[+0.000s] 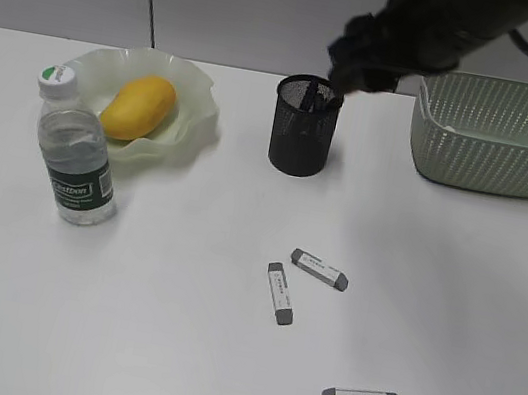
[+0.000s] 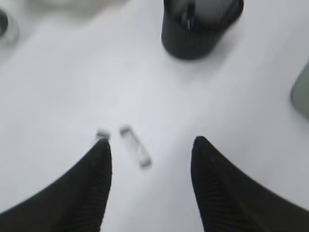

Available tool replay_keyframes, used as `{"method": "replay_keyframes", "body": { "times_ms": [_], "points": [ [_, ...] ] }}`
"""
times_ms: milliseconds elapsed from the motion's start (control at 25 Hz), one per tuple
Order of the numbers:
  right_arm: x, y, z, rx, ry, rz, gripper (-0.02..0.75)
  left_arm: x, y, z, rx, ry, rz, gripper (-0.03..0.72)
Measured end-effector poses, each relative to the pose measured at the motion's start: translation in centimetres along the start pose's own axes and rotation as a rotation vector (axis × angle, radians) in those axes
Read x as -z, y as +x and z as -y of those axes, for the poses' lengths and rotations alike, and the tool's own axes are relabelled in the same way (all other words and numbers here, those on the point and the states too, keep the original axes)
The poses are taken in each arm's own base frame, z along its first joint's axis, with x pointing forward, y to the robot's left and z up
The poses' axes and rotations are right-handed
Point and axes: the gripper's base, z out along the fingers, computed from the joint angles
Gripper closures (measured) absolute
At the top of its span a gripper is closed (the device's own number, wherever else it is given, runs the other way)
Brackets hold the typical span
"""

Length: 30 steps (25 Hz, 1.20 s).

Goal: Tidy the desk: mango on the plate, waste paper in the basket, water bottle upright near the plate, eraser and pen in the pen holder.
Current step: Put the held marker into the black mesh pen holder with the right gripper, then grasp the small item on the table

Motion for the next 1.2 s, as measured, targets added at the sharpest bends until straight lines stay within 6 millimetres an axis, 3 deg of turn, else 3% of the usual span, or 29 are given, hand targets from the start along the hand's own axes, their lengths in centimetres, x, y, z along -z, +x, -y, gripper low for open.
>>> {"method": "replay_keyframes", "body": {
  "times_ms": [200, 360, 520, 720, 960, 1200],
  "points": [
    [5.4, 6.4, -0.3, -0.084, 0.048, -0.308, 0.335, 0.0, 0.0, 0.0, 0.0, 0.0, 0.0, 0.451],
    [9.8, 12.4, -0.9, -0.15, 0.07, -0.384, 0.349, 0.0, 0.0, 0.0, 0.0, 0.0, 0.0, 0.451],
    [13.4, 18.4, -1.5, -0.162, 0.077, -0.359, 0.368, 0.0, 0.0, 0.0, 0.0, 0.0, 0.0, 0.451],
    [17.2, 24.6, -2.2, -0.148, 0.077, -0.148, 0.372, 0.0, 0.0, 0.0, 0.0, 0.001, 0.001, 0.449],
    [20.8, 28.6, -2.7, -0.08, 0.086, 0.272, 0.378, -0.2, -0.1, 0.0, 0.0, 0.0, -0.014, 0.442],
    [21.9, 30.4, -2.9, -0.071, 0.096, 0.423, 0.379, -2.8, -1.2, 0.3, -0.025, -0.015, -0.178, 0.442]
  ]
}}
